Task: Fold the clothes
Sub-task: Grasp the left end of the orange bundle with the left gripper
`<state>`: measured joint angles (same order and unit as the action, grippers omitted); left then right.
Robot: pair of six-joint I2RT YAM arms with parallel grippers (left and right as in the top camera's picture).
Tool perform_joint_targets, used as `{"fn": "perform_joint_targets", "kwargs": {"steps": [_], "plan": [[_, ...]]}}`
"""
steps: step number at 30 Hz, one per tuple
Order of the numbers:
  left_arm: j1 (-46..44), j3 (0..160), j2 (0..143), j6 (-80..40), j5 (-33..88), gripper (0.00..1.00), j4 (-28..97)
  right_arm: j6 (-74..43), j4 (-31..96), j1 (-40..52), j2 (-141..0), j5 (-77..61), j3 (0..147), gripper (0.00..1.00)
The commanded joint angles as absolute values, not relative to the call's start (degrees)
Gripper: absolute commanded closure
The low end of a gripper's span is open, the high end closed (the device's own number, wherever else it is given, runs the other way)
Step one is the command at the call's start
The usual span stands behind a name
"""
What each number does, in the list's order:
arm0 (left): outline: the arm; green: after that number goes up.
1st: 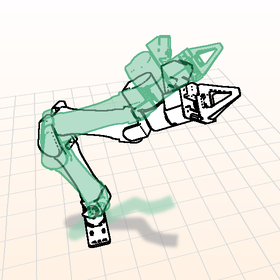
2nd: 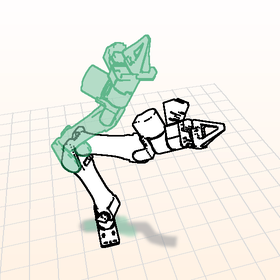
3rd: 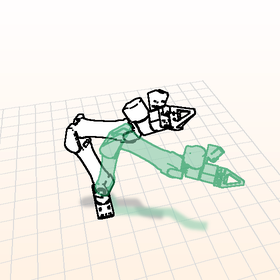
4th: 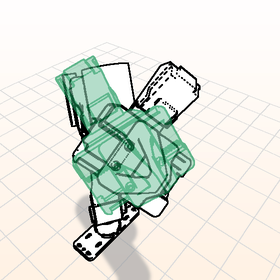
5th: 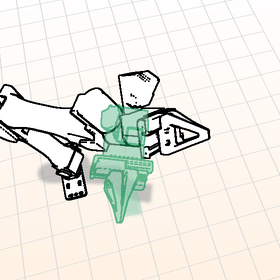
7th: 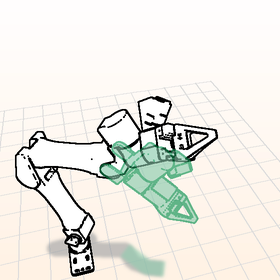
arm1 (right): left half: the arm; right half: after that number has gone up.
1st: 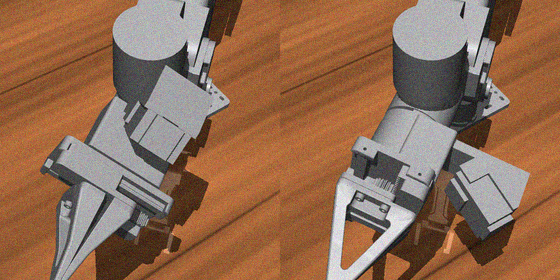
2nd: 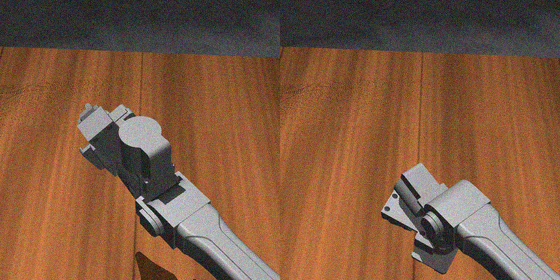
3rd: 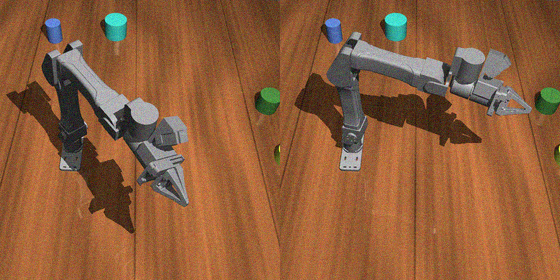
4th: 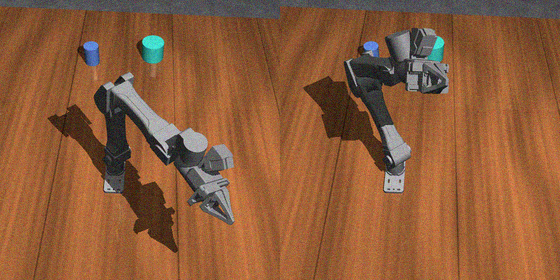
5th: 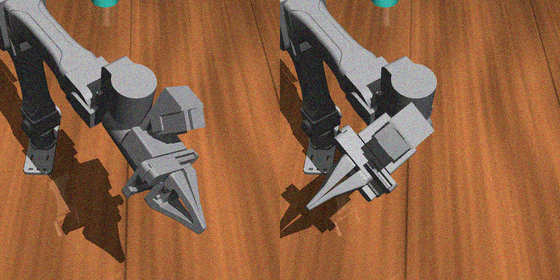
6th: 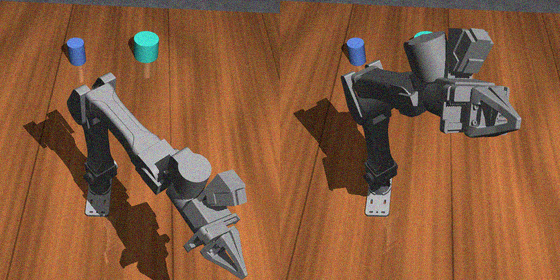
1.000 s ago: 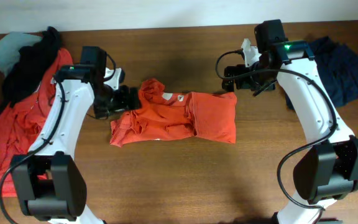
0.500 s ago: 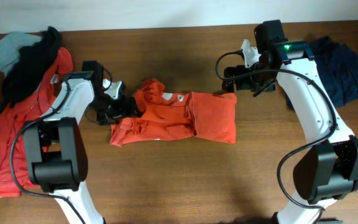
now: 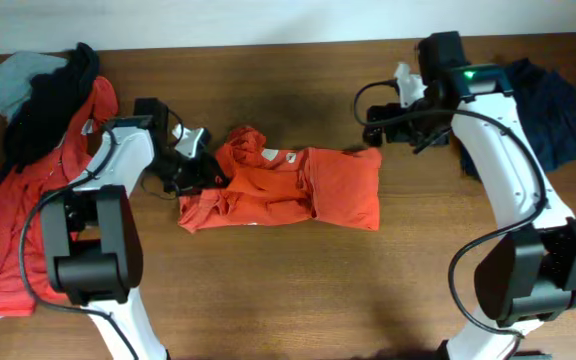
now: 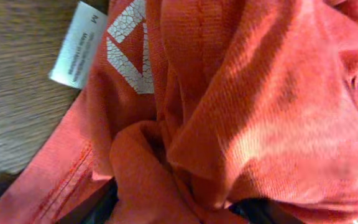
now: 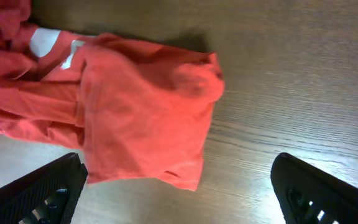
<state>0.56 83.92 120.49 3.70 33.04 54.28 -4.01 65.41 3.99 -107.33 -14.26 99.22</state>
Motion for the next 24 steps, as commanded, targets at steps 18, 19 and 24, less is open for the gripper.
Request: {"fn": "perform_joint_targets", "kwargs": {"steps": [18, 19, 24], "plan": [[7.05, 84.07, 122.02, 4.82, 37.60, 1.00, 53.60, -3.14, 67.29, -2.70, -106.10, -16.23, 99.96, 0.01], [7.84, 84.07, 121.05, 4.82, 37.06, 0.99, 53.60, -3.14, 67.29, -2.70, -106.10, -16.23, 99.96, 0.01], [11.20, 84.07, 116.18, 4.82, 35.77, 0.99, 53.58, -3.16, 67.24, -2.70, -106.10, -16.25, 99.96, 0.01]]}}
